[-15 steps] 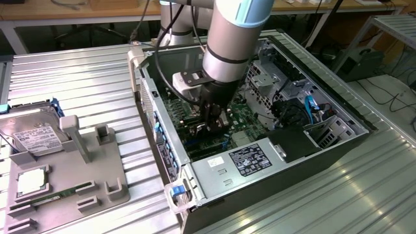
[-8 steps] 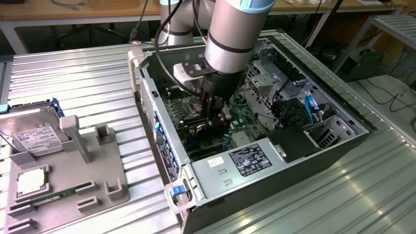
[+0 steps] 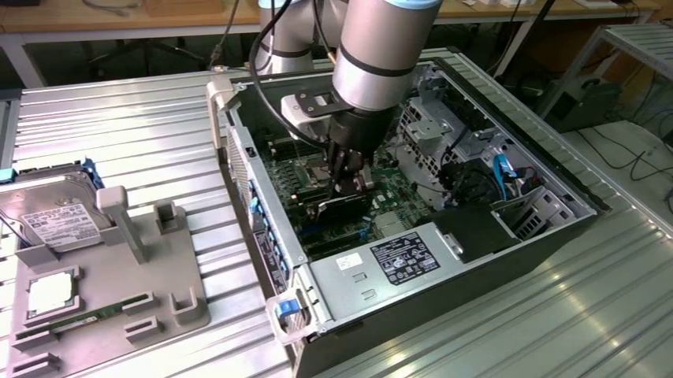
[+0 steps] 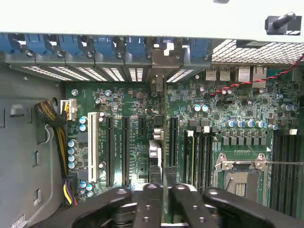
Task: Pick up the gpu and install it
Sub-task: 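Insert the gpu into the slot, then press down on the gpu until it lock into place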
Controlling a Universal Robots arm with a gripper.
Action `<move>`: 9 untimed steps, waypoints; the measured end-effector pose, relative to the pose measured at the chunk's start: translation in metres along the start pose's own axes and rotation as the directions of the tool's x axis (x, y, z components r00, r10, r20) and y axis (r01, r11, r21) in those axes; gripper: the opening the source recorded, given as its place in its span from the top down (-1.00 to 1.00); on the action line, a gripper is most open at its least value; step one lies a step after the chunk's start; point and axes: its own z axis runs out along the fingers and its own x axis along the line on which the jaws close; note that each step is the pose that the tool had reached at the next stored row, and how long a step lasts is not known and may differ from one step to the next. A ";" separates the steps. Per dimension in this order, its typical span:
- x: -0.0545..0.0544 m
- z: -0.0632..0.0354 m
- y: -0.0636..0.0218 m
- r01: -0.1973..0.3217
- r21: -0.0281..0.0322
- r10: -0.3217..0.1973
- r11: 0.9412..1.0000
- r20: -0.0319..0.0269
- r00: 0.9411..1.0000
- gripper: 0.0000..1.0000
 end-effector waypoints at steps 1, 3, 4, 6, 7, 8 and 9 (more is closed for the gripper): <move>0.000 0.0000 0.0000 0.000 0.000 0.000 1.000 0.000 1.000 0.79; 0.000 0.0000 0.0000 0.000 0.000 0.000 1.000 0.000 1.000 0.79; 0.000 0.0000 0.0000 0.000 0.000 0.000 1.000 0.000 1.000 0.79; 0.000 0.0000 0.0000 0.000 0.000 0.000 1.000 0.000 1.000 0.79; 0.000 0.0000 0.0000 0.000 0.000 0.000 1.000 0.000 1.000 0.79; 0.000 0.0000 0.0000 0.000 0.000 0.000 1.000 0.000 1.000 0.79; 0.000 0.0000 0.0000 0.000 0.000 0.000 1.000 0.000 1.000 0.79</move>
